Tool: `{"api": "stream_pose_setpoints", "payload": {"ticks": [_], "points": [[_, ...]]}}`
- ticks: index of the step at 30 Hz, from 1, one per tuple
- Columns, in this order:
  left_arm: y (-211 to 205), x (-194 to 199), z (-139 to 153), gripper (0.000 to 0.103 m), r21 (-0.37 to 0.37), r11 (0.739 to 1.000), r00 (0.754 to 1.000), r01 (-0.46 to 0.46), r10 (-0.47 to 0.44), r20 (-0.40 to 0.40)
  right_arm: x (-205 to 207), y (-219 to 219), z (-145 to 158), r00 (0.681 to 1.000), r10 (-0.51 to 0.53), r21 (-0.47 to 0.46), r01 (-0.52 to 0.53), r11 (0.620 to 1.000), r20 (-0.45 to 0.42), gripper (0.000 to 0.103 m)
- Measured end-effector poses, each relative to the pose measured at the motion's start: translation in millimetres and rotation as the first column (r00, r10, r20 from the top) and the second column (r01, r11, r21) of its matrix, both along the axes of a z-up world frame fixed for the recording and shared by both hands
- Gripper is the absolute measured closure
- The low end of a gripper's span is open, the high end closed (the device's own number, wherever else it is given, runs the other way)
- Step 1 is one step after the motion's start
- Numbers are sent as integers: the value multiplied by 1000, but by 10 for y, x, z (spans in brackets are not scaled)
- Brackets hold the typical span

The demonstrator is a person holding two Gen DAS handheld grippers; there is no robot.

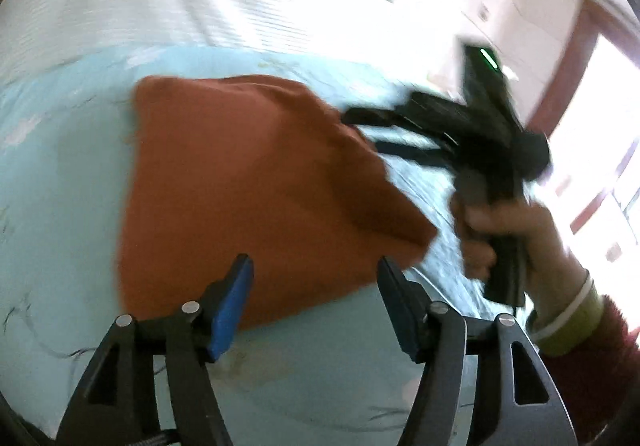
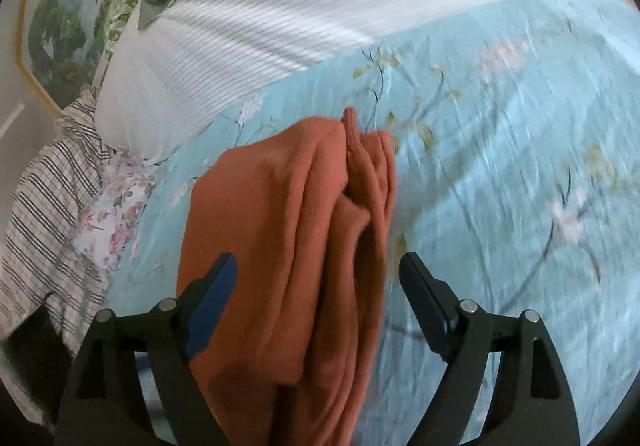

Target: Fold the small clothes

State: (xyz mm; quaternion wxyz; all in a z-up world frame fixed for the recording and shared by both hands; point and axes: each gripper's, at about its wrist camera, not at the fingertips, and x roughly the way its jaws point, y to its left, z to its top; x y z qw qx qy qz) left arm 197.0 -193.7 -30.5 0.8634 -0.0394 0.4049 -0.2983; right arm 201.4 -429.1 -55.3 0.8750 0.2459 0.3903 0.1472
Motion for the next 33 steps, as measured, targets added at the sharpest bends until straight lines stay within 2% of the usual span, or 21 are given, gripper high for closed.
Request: {"api": "stream_pose_setpoints", "payload": {"ticks": [2,4,6,9,12,14,16,17,18,19,20,21,22,24,29,33], "points": [[262,101,5,28,-28,997,997,-69,68,-39,-26,-18,-57,1000,10,37,-9,999,-26,20],[488,270,-43,25,-43,990,989,-133,129,-78,-35,-21,-106,999,19,56,-17,998,-43,20],[671,492,-140,25,-58,983,975,-175,164,-150,-18,-34,-169,997,27,92,-20,996,-65,20],[774,663,-317,25,-113,981,956,-159,124,-266,15,-29,-226,996,36,123,-25,992,-87,20],[789,882,-493,25,-124,980,941,-153,106,-322,83,11,-270,993,62,136,-47,990,-103,20],[780,1004,-604,23,-166,975,930,-145,77,-360,131,32,-325,990,71,141,-54,989,-118,20],[769,1163,-630,21,-207,969,936,-132,54,-347,183,63,-367,990,82,148,-64,987,-118,21],[751,1213,-631,21,-210,969,937,-127,48,-347,202,88,-384,989,86,147,-68,987,-119,35],[705,1261,-656,28,-213,970,937,-118,38,-347,238,125,-426,985,97,150,-75,986,-142,54],[665,1310,-683,40,-205,973,935,-109,30,-354,260,139,-459,982,98,160,-72,984,-159,59],[632,1323,-711,47,-199,975,931,-102,23,-364,270,159,-471,982,95,170,-67,983,-165,65],[603,1341,-720,59,-197,975,929,-98,19,-368,265,182,-457,982,95,166,-67,984,-164,67],[586,1357,-720,66,-198,976,932,-96,19,-362,253,207,-428,983,90,157,-65,986,-161,69],[622,1281,-630,72,-216,972,944,-93,17,-331,204,277,-339,986,89,148,-68,987,-143,72],[918,913,-293,75,-286,951,963,-119,40,-267,44,603,-162,985,151,203,-132,970,-82,74],[1325,503,-15,75,-289,946,975,-145,87,-204,-128,1089,-79,970,244,238,-236,942,-4,74]]}}
